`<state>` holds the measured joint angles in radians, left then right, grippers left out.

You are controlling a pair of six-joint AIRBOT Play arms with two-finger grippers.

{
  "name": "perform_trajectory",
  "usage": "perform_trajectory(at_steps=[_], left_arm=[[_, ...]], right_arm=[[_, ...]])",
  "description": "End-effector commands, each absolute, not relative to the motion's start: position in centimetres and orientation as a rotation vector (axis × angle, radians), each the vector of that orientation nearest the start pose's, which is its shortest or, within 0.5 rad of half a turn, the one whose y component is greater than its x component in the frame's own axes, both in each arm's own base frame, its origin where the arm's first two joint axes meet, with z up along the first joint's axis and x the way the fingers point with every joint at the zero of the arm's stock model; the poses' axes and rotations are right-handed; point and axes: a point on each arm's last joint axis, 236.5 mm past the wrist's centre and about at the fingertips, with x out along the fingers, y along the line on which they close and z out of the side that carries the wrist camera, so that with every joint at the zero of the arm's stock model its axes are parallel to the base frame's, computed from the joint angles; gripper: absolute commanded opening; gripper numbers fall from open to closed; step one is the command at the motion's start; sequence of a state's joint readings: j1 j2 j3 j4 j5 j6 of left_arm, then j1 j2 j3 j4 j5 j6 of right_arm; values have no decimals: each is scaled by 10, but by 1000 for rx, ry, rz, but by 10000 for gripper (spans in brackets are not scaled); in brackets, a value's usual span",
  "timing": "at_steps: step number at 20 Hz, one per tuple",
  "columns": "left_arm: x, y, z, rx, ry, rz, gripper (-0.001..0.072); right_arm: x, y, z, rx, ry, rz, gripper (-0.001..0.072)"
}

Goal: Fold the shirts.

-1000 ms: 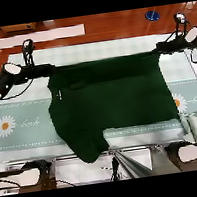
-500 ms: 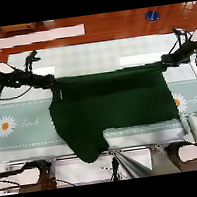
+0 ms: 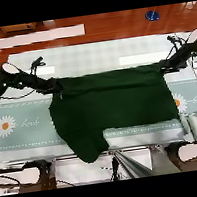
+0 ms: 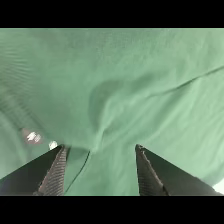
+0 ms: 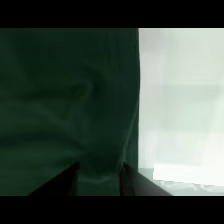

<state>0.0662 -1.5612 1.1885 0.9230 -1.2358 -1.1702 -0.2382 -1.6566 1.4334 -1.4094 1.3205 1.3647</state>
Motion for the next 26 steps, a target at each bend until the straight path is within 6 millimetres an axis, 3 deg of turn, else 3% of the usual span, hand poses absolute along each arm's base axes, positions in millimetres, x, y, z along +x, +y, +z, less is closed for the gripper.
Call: perform_trajectory(at_steps=[1,3,4,5,7,9,11,14,18,22,26], left_arm=[[363,-76,-20,-404,1461,-546,495],[328,-52,-3,-457,1477,-533,495],[309,-42,1,-473,1457,-522,495],[287,-37,4,-494,1453,-512,495],[244,-31,4,-517,1437,-520,496],[222,-38,-1,-618,1415,-502,496],[197,-60,-9,-674,1458,-585,497],[169,-82,-26,-679,1558,-644,497],[135,-81,-47,-586,1708,-637,498],[109,-88,-61,-600,1817,-664,499],[107,-96,-75,-533,1862,-684,499]], right_arm=[[369,-75,-17,162,1594,83,373],[340,-97,8,211,1548,29,390],[320,-109,12,250,1532,-11,450],[302,-117,11,316,1517,-41,455],[271,-118,3,490,1477,-48,553],[254,-109,-6,642,1431,-30,553],[243,-104,-16,704,1432,-35,553],[240,-101,-23,715,1441,-36,552],[243,-104,-23,710,1428,-46,552],[244,-105,-24,707,1423,-50,551],[244,-106,-24,705,1419,-53,552]])
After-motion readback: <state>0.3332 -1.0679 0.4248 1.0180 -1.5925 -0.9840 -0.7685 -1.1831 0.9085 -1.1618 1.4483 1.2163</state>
